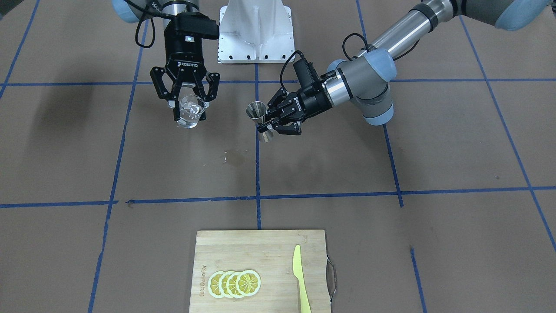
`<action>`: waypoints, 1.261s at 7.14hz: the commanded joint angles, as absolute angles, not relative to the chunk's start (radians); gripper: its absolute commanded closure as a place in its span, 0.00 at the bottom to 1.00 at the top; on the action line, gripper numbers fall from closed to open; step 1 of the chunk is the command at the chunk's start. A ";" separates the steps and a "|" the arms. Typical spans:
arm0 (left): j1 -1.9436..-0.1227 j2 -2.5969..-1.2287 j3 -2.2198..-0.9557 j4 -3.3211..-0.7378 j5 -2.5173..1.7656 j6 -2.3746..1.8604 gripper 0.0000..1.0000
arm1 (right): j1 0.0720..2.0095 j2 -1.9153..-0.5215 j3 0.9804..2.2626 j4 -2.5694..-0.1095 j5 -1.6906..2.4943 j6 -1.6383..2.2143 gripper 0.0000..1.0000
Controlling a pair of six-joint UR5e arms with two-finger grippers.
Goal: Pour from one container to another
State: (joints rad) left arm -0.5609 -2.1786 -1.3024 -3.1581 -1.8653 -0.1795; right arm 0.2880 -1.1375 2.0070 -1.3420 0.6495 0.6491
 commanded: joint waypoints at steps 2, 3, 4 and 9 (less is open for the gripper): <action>-0.560 -2.181 -1.302 -3.157 -1.864 -0.179 1.00 | 0.256 -1.086 2.005 -1.509 0.637 0.647 1.00; -0.560 -2.183 -1.302 -3.151 -1.864 -0.179 1.00 | 0.241 -1.050 2.003 -1.567 0.617 0.646 1.00; -0.560 -2.184 -1.302 -3.151 -1.864 -0.179 1.00 | 0.230 -1.023 1.990 -1.586 0.600 0.620 1.00; -0.560 -2.184 -1.302 -3.151 -1.864 -0.179 1.00 | 0.229 -0.957 1.925 -1.588 0.589 0.514 1.00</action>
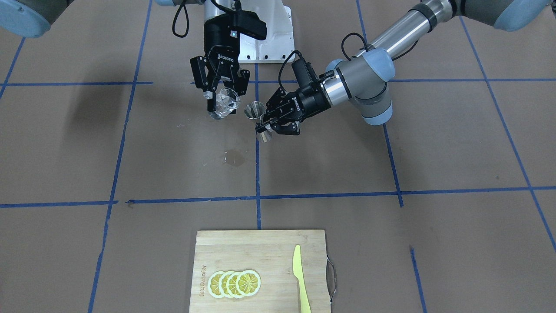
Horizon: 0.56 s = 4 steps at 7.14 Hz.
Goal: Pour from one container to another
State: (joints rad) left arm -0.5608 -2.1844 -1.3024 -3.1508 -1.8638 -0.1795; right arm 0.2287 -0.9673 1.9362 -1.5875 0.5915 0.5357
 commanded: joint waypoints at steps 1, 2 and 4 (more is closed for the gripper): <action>-0.560 -2.184 -1.302 -3.151 -1.864 -0.179 1.00 | 0.229 -0.957 1.919 -1.588 0.589 0.512 1.00; -0.560 -2.184 -1.302 -3.151 -1.864 -0.179 1.00 | 0.229 -0.957 1.916 -1.588 0.589 0.490 1.00; -0.560 -2.184 -1.302 -3.151 -1.864 -0.181 1.00 | 0.229 -0.956 1.913 -1.589 0.578 0.471 1.00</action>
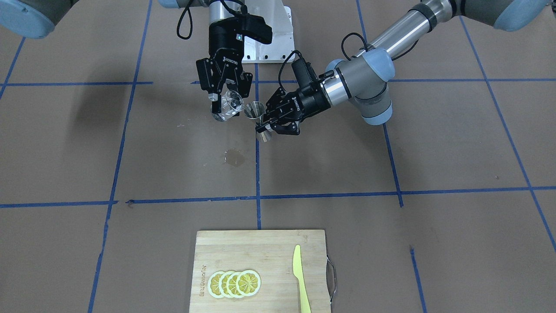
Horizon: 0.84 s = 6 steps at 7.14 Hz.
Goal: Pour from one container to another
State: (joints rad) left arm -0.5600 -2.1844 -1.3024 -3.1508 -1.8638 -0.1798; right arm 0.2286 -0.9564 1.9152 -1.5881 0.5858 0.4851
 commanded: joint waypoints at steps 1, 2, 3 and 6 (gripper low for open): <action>-0.560 -2.184 -1.302 -3.151 -1.864 -0.181 1.00 | 0.229 -0.956 1.916 -1.589 0.574 0.433 1.00; -0.561 -2.184 -1.302 -3.151 -1.864 -0.181 1.00 | 0.229 -0.954 1.916 -1.589 0.571 0.410 1.00; -0.560 -2.184 -1.302 -3.151 -1.864 -0.181 1.00 | 0.226 -0.954 1.914 -1.589 0.554 0.387 1.00; -0.560 -2.184 -1.302 -3.151 -1.865 -0.181 1.00 | 0.216 -0.925 1.916 -1.652 0.531 0.322 1.00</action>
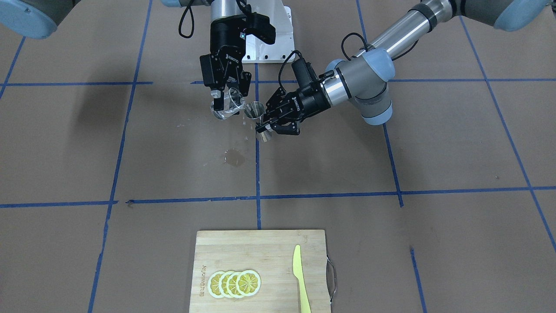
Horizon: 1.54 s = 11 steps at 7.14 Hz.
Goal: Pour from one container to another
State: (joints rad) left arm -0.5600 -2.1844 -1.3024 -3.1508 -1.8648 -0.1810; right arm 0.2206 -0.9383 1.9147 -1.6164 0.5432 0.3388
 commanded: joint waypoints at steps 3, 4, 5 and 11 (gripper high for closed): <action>-0.561 -2.184 -1.302 -3.151 -1.865 -0.181 1.00 | 0.209 -0.917 1.913 -1.667 0.506 0.226 1.00; -0.561 -2.184 -1.302 -3.151 -1.865 -0.181 1.00 | 0.209 -0.919 1.913 -1.680 0.505 0.204 1.00; -0.561 -2.184 -1.302 -3.151 -1.865 -0.181 1.00 | 0.209 -0.917 1.913 -1.684 0.491 0.154 1.00; -0.561 -2.184 -1.302 -3.151 -1.865 -0.183 1.00 | 0.202 -0.913 1.904 -1.684 0.472 0.045 1.00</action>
State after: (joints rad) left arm -0.5614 -2.1844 -1.3023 -3.1508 -1.8653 -0.1825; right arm 0.2026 -0.9136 1.9042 -1.6845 0.4734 0.0717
